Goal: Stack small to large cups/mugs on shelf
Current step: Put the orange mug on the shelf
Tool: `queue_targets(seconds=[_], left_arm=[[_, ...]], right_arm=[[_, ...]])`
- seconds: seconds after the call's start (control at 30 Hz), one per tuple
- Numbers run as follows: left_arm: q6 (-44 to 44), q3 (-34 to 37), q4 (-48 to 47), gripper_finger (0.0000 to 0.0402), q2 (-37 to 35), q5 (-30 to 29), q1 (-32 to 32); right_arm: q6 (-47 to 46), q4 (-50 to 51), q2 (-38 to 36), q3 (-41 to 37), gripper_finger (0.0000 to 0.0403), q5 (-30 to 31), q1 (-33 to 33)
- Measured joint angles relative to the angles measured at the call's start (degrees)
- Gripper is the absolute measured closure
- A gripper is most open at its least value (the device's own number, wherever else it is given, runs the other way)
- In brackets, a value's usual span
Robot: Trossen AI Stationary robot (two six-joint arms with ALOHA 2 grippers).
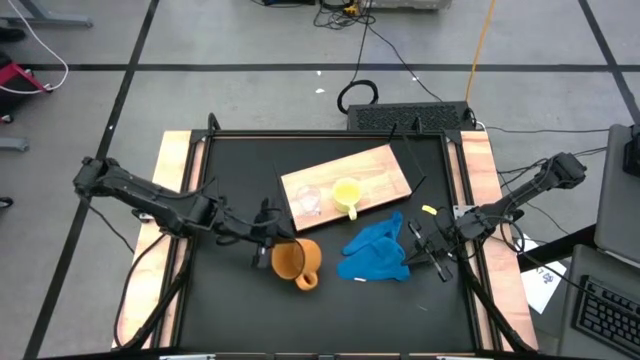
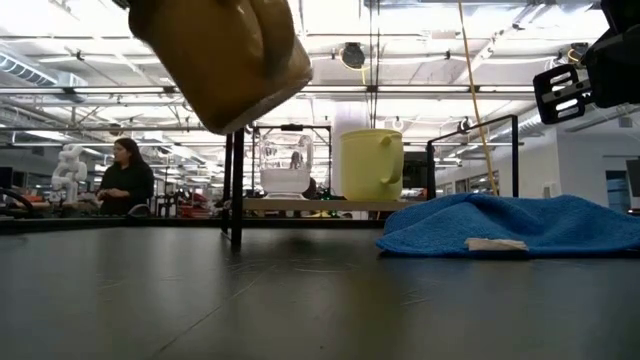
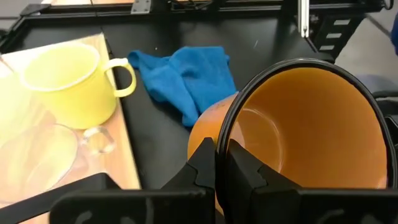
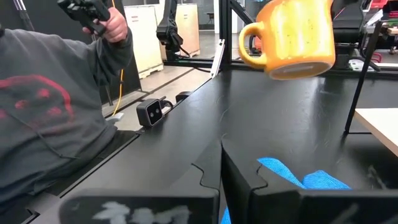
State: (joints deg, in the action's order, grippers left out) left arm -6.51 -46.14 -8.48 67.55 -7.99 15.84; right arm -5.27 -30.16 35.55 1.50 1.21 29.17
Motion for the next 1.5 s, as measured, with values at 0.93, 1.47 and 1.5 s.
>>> queue_targets(seconds=[0.93,1.47,1.5], left_arm=[[3.01,4.93,26.42,0.0388,0.83,5.43,-5.87],[8.70,-13.43,14.85,0.0388,6.07,8.79,-10.60],[8.95,-15.02,13.24,0.0388,6.93,8.80,-11.34]], right_arm=[[1.43,-1.87,-0.02,0.00,0.0403,0.01,-0.02],[1.46,-1.87,0.09,0.00,0.0403,0.02,-0.02],[1.46,-1.88,0.12,0.00,0.0403,0.02,-0.02]])
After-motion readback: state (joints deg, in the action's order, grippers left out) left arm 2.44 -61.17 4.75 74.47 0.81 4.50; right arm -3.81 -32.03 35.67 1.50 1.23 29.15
